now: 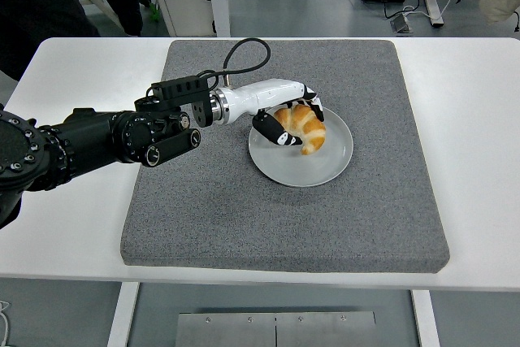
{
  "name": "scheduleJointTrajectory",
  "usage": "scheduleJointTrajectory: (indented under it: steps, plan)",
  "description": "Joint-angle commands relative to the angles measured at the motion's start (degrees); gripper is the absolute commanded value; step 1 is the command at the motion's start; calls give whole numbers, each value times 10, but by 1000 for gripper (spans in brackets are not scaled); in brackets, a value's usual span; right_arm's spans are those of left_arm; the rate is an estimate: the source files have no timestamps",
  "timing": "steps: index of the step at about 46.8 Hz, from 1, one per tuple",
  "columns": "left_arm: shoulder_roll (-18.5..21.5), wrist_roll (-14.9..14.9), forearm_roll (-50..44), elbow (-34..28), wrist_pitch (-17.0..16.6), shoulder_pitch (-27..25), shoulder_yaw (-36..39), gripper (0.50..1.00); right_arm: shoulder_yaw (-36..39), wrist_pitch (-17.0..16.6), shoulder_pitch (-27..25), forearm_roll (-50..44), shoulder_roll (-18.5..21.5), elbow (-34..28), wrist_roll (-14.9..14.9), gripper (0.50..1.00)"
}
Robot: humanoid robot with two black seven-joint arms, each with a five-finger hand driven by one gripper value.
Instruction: Place the bread on the plate
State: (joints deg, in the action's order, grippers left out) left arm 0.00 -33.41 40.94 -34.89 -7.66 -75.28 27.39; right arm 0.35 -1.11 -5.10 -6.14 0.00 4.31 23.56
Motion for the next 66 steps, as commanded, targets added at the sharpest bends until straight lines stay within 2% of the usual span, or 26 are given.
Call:
scheduleJointTrajectory:
  steps: [1, 66]
  plan:
    - [0, -4, 5, 0, -1, 7, 0, 500, 0, 0, 0, 1, 0, 0, 0, 1000]
    - [0, -6, -3, 0, -3, 35, -7, 500, 0, 0, -1, 0, 0, 0, 0, 1000]
